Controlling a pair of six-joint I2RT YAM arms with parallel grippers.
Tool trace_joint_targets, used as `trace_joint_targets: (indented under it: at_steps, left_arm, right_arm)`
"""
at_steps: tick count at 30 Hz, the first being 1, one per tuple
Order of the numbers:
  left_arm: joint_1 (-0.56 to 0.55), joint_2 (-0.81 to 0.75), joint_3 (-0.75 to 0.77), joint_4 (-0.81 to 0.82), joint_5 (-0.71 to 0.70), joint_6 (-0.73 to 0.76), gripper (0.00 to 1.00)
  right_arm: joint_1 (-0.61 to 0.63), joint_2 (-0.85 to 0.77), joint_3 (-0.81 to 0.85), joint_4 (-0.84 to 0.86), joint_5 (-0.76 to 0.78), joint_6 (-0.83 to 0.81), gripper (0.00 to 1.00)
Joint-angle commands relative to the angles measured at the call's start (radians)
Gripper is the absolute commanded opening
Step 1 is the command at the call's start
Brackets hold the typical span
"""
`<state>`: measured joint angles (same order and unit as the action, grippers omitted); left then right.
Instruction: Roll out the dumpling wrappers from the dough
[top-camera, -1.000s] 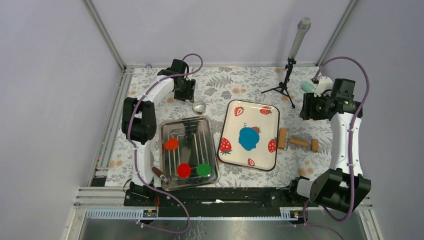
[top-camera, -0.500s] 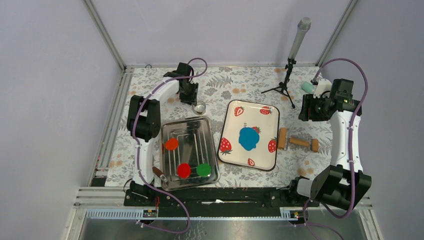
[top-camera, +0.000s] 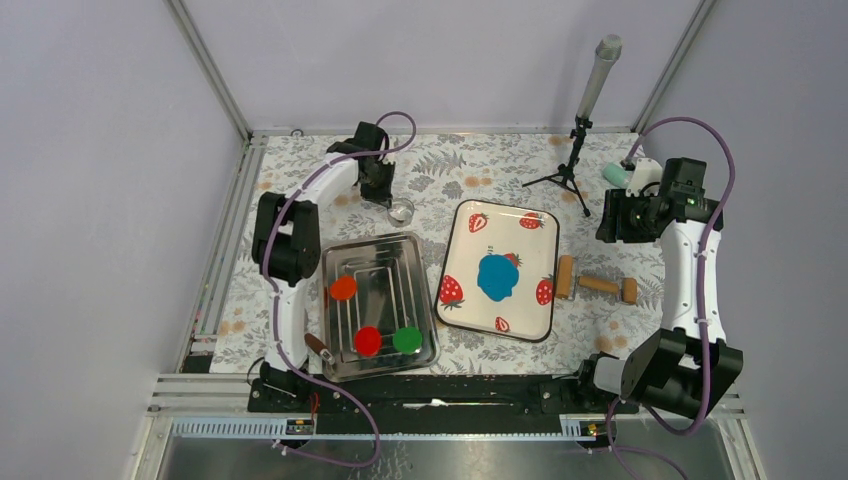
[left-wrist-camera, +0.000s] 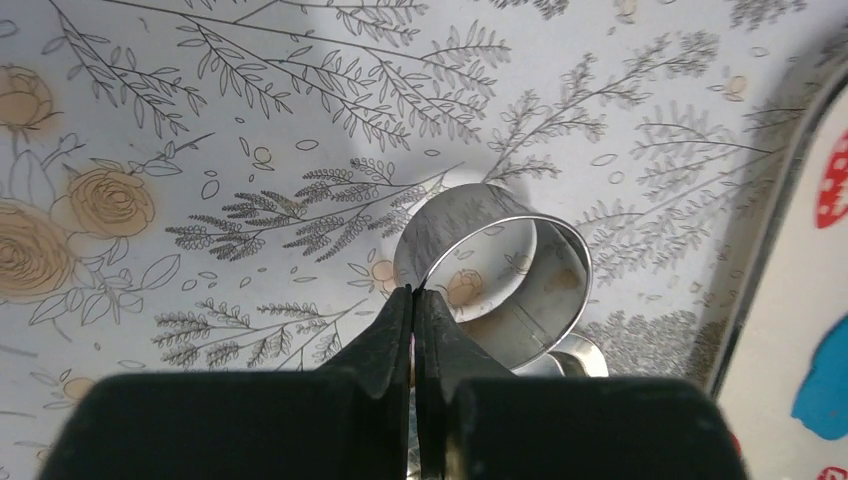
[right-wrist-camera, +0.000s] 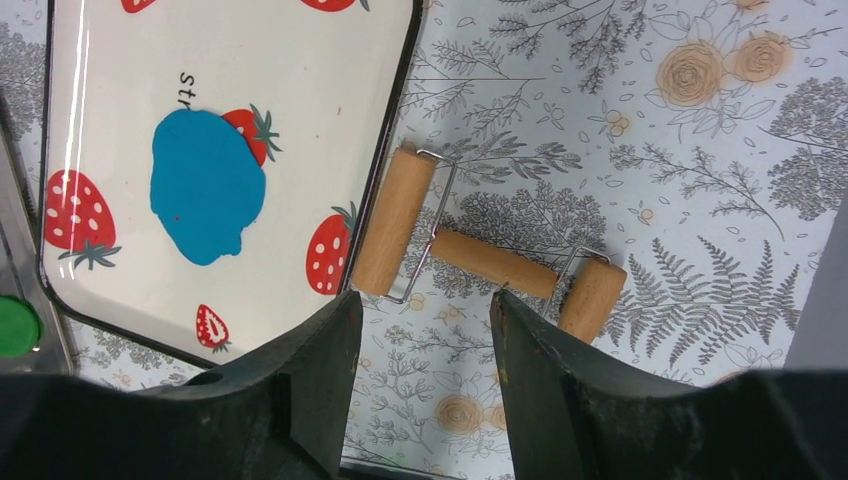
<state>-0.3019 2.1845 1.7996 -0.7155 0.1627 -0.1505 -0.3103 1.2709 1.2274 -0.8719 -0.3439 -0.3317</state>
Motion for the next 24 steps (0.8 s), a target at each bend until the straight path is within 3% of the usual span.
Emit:
trace_joint_targets:
  at_steps: [1, 11, 16, 19, 24]
  left_arm:
    - [-0.012, -0.175, 0.0, 0.012, 0.057, -0.021, 0.0]
    - [-0.157, -0.332, -0.14, 0.042, 0.28, -0.068, 0.0]
    - [-0.262, -0.313, -0.148, 0.049, 0.302, -0.079, 0.0]
    - [-0.302, -0.295, -0.137, 0.058, 0.31, -0.079, 0.0]
    - [-0.33, -0.277, -0.12, 0.078, 0.293, -0.08, 0.0]
  right_arm:
    - [0.003, 0.017, 0.044, -0.007, -0.045, 0.01, 0.57]
    - [0.14, 0.063, 0.06, -0.038, -0.174, 0.115, 0.55]
    - [0.248, 0.123, 0.059, 0.004, -0.266, 0.251, 0.5]
    - [0.355, 0.164, 0.07, 0.035, -0.246, 0.272, 0.45]
    - [0.382, 0.247, 0.049, 0.126, -0.393, 0.442, 0.45]
